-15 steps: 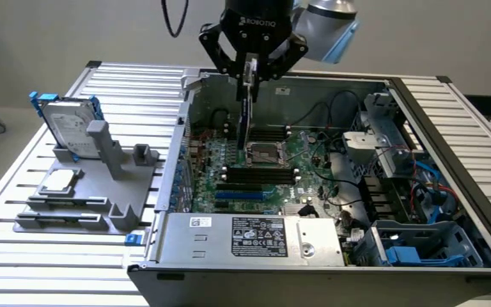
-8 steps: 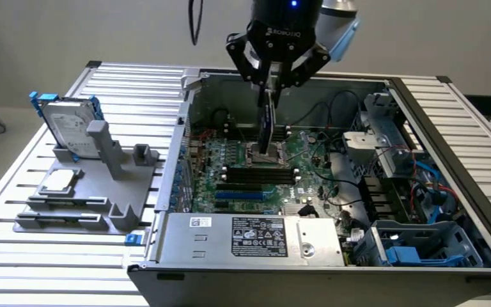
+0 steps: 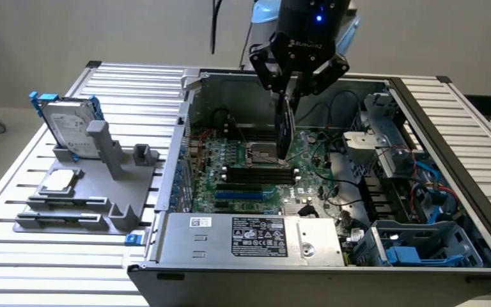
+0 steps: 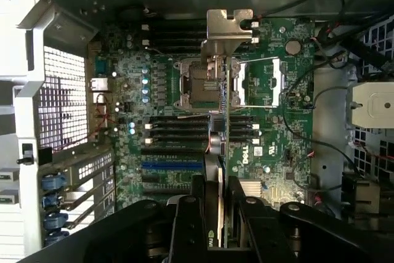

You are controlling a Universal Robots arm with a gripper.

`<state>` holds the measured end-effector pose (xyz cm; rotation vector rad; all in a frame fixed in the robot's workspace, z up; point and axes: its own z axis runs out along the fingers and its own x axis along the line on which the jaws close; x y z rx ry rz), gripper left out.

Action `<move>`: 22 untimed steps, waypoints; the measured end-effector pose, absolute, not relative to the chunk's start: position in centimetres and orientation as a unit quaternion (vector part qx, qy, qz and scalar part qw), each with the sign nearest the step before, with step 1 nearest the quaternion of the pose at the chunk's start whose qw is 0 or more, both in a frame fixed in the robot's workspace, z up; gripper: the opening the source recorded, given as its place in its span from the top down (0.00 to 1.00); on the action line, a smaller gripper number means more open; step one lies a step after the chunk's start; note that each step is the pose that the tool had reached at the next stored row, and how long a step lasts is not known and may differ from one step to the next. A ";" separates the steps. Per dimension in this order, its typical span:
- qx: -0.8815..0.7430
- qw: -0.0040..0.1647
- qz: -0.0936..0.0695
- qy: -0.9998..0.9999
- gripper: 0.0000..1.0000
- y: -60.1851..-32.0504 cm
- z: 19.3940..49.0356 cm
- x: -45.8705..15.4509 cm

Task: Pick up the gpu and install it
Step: 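Pick up the gpu and move the gpu toward the slot, then insert the gpu into the slot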

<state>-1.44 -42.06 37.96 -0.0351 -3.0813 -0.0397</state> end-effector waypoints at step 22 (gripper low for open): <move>0.000 0.031 -0.016 -0.999 0.73 -42.1 37.0 -0.9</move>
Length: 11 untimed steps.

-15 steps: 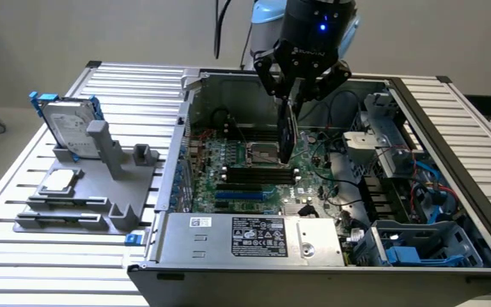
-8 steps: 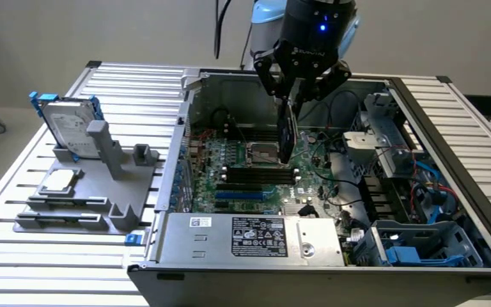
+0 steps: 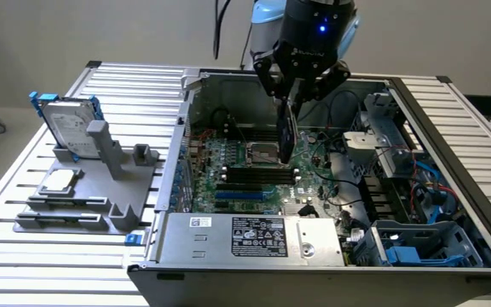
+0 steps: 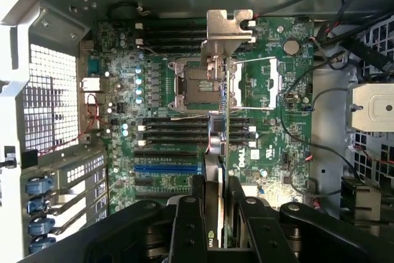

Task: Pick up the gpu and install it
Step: 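Insert the gpu into the slot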

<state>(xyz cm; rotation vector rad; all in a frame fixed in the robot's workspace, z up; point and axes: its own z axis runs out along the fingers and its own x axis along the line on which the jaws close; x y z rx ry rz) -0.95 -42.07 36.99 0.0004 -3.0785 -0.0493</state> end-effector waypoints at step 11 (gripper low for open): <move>0.099 0.032 -0.018 -0.994 0.73 -42.1 36.5 -1.0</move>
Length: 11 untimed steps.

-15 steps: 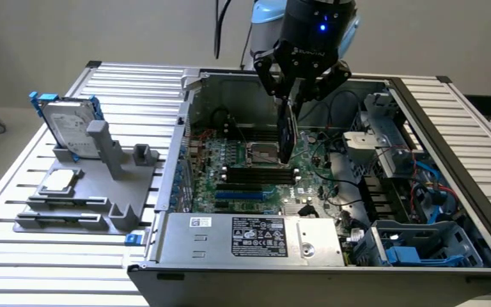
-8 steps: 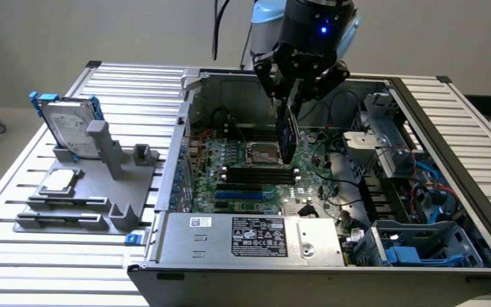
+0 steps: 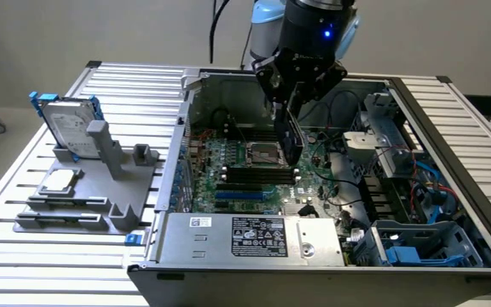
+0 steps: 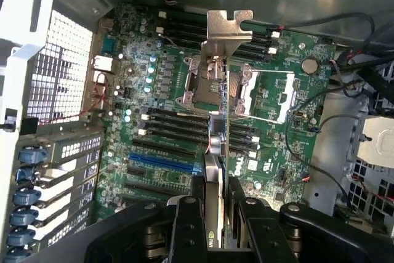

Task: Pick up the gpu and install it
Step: 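Insert the gpu into the slot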

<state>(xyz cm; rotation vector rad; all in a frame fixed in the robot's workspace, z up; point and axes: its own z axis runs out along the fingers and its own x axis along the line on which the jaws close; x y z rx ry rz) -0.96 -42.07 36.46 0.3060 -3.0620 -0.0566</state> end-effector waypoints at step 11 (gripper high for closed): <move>0.198 0.033 -0.016 -0.979 0.73 -42.1 35.7 -1.0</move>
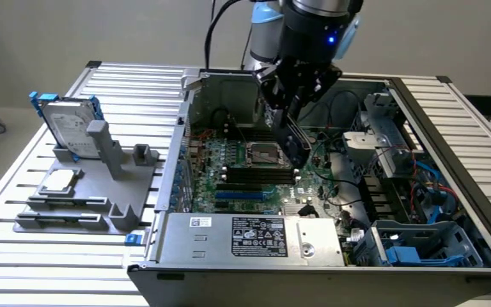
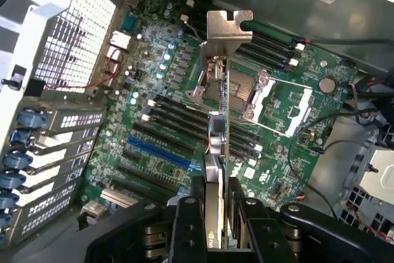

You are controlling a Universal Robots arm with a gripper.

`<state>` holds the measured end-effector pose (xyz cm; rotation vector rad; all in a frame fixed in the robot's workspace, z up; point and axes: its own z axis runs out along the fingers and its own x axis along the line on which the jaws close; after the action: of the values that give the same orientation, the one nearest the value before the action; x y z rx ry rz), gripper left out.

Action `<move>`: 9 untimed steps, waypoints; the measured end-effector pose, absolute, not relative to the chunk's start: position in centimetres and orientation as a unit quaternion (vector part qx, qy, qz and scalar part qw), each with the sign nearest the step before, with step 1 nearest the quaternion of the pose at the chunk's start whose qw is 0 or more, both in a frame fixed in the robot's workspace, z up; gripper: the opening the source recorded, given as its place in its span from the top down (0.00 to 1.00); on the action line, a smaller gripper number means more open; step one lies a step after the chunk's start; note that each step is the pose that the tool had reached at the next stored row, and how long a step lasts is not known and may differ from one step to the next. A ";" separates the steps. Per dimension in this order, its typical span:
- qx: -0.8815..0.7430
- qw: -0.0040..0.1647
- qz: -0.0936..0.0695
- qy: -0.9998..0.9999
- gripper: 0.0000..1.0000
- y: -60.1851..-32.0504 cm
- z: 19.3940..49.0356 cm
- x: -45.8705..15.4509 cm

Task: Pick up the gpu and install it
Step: 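Insert the gpu into the slot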

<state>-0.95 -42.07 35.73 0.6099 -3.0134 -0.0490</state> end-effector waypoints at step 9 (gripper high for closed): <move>0.278 0.033 -0.018 -0.960 0.73 -42.1 35.2 -1.0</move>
<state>-0.96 -42.07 35.25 0.8551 -2.9534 -0.0555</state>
